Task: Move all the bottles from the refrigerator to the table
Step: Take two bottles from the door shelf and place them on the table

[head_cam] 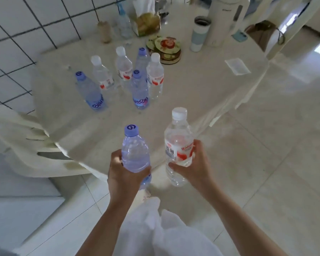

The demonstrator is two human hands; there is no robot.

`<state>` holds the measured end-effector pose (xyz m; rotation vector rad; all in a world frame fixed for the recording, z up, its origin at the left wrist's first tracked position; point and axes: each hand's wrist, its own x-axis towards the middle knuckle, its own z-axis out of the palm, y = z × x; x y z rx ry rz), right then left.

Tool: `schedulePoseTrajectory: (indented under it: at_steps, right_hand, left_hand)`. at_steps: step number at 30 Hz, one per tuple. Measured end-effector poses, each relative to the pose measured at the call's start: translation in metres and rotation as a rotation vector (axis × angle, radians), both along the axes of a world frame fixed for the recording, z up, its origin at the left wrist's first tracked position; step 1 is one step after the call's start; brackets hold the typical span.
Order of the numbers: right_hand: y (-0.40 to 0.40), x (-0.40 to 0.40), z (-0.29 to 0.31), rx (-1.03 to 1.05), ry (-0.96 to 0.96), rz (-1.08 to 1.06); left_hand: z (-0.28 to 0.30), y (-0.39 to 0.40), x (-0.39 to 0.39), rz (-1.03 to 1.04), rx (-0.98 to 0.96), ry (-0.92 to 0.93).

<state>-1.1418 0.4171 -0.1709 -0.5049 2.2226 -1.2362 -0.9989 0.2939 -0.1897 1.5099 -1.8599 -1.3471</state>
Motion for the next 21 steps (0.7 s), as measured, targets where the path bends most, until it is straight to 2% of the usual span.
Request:
schedulePoseTrajectory:
  at_steps: [6,14,21]
  right_hand:
    - [-0.093,-0.036,-0.01,-0.015,0.056,0.14]
    - [-0.218,-0.055,-0.023,-0.091,0.012,0.252]
    - [-0.278,-0.053,-0.045,-0.106,0.0,0.251]
  left_hand:
    - [-0.008,-0.072,-0.023,0.139,-0.021,0.035]
    - [-0.028,-0.166,-0.059,0.309,-0.043,0.005]
    - [-0.041,-0.204,-0.083,0.431,-0.07,0.014]
